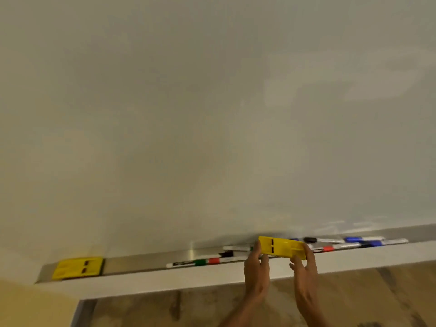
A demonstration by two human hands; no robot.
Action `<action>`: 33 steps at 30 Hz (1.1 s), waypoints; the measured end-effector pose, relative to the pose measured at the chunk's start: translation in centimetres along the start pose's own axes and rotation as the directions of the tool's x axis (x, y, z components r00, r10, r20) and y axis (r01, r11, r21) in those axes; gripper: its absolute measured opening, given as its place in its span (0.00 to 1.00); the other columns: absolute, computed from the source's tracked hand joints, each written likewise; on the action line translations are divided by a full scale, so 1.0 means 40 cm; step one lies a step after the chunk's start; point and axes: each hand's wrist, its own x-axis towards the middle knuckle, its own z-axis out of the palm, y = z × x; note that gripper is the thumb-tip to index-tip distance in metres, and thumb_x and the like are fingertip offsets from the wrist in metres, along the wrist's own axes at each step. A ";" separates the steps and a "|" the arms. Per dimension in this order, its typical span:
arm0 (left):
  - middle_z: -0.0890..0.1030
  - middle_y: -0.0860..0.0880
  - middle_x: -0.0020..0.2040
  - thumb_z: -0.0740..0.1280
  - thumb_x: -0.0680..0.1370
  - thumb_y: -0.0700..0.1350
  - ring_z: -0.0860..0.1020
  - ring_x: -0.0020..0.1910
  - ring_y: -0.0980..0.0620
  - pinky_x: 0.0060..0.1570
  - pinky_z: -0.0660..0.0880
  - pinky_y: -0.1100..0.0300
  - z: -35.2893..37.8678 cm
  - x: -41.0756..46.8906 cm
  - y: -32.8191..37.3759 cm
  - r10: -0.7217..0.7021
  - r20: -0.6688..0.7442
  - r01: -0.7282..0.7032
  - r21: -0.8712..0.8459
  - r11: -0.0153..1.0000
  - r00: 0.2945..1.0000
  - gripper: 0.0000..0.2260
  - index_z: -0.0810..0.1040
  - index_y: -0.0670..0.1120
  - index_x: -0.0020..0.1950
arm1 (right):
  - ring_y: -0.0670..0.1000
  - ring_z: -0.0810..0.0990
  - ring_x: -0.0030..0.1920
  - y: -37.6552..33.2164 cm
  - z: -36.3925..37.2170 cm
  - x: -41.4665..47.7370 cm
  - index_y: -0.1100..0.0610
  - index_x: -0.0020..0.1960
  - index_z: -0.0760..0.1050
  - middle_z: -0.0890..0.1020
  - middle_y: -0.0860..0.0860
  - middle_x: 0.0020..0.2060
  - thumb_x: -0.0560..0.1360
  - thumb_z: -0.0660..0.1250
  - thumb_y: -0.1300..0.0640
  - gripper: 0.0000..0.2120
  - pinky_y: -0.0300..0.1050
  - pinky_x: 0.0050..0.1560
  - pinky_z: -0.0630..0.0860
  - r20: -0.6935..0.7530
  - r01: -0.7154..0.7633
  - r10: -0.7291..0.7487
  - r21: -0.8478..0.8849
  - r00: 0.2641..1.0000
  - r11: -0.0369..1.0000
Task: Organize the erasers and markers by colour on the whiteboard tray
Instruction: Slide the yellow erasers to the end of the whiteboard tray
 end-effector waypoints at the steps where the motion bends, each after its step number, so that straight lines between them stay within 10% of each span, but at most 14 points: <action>1: 0.76 0.51 0.68 0.57 0.82 0.44 0.76 0.61 0.54 0.59 0.71 0.63 -0.048 -0.002 -0.013 0.011 -0.020 -0.012 -0.009 1.000 1.000 0.19 0.69 0.53 0.73 | 0.59 0.76 0.57 -0.001 0.038 -0.030 0.50 0.74 0.62 0.68 0.59 0.71 0.81 0.59 0.60 0.23 0.63 0.64 0.74 0.014 0.006 -0.006 -0.002 1.000 1.000; 15: 0.81 0.41 0.61 0.60 0.82 0.46 0.79 0.58 0.45 0.54 0.71 0.60 -0.787 -0.046 -0.375 -0.135 -0.492 0.121 -0.059 0.991 0.860 0.17 0.72 0.47 0.70 | 0.60 0.77 0.59 0.017 0.668 -0.528 0.50 0.76 0.59 0.73 0.58 0.68 0.79 0.63 0.62 0.28 0.62 0.65 0.73 0.478 0.059 0.012 -0.135 0.878 0.989; 33: 0.67 0.43 0.74 0.59 0.83 0.47 0.71 0.70 0.43 0.69 0.68 0.49 -1.013 0.025 -0.537 -0.119 -0.436 0.207 0.160 0.965 0.892 0.21 0.63 0.44 0.75 | 0.52 0.77 0.53 0.004 0.889 -0.575 0.49 0.63 0.70 0.77 0.51 0.57 0.81 0.57 0.62 0.14 0.54 0.56 0.79 0.757 -0.051 0.130 -0.127 0.641 0.991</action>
